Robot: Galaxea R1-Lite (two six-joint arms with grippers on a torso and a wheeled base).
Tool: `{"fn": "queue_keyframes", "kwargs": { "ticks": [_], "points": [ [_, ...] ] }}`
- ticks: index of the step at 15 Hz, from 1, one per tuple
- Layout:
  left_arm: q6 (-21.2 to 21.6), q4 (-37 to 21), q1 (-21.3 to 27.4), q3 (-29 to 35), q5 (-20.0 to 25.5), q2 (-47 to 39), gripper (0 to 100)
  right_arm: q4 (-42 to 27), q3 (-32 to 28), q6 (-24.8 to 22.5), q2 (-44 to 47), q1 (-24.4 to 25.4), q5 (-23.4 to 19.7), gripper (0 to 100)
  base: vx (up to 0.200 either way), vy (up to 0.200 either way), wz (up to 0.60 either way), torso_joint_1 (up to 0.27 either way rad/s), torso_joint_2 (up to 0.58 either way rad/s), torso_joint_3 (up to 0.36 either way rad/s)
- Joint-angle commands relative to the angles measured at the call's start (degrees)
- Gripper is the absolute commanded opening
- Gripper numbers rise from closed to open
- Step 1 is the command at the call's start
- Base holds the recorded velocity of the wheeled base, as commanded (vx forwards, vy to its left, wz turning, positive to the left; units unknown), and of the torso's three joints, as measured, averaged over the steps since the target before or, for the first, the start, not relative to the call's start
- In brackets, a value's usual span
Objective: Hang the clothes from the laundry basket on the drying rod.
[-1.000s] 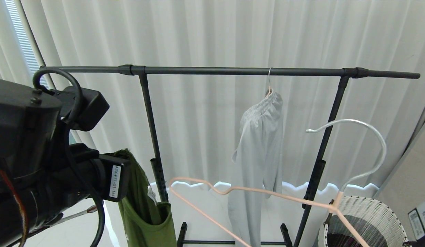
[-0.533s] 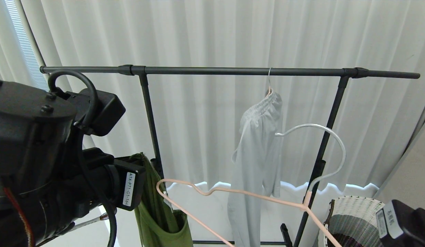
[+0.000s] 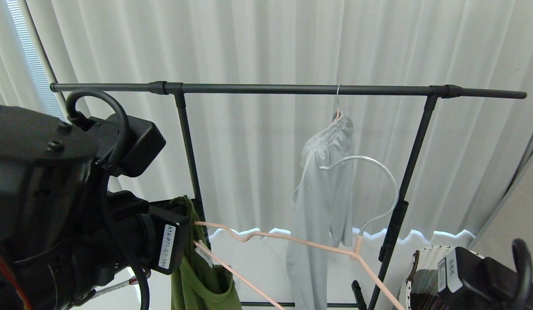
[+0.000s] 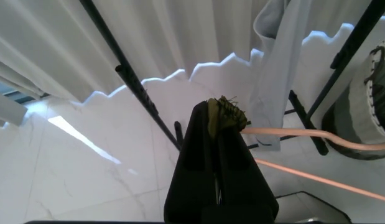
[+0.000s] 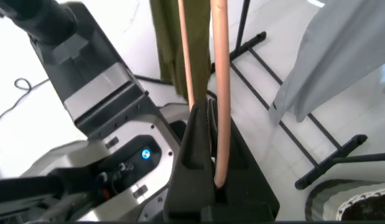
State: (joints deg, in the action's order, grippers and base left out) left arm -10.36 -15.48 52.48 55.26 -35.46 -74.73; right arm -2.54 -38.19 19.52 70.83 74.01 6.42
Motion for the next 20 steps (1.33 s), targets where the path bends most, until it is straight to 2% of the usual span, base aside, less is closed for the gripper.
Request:
{"fn": "queue_keyframes", "kwargs": {
  "ticks": [1, 4, 10, 12, 16, 20],
  "points": [
    [0.08, 0.01, -0.01, -0.06, -0.05, 0.02, 0, -0.36, 0.22, -0.09, -0.34, 0.08, -0.18, 0, 0.000, 0.000, 0.00, 0.000, 0.00, 0.000],
    [3.59, 0.01, -0.10, 0.20, -0.05, 0.11, 0, -4.06, 0.40, -0.09, -2.36, 0.17, -2.91, 0, 0.000, 0.000, 0.00, 0.000, 0.00, 0.000],
    [3.95, 0.01, 0.61, 0.11, 0.13, -0.07, 0, -0.19, 0.66, -0.18, -2.27, -0.01, -4.32, 0, 0.000, 0.000, 0.00, 0.000, 0.00, 0.000],
    [3.95, 0.01, 2.63, 0.02, 0.13, -0.07, 0, -0.10, 0.66, -0.27, -2.01, -0.01, -6.07, 0, 0.000, 0.000, 0.00, 0.000, 0.00, 0.000],
    [3.77, 0.10, 7.46, 0.29, 0.31, -0.07, 0, 0.07, 0.66, -0.36, 0.28, -0.44, -5.72, 0, 0.000, 0.000, 0.00, 0.000, 0.00, 0.000],
    [3.86, 1.33, 10.01, 0.02, 2.33, 0.20, 0, 2.27, 0.66, -0.27, 1.86, -1.32, -6.25, 0, 0.000, 0.000, 0.00, 0.000, 0.00, 0.000]
  ]
}}
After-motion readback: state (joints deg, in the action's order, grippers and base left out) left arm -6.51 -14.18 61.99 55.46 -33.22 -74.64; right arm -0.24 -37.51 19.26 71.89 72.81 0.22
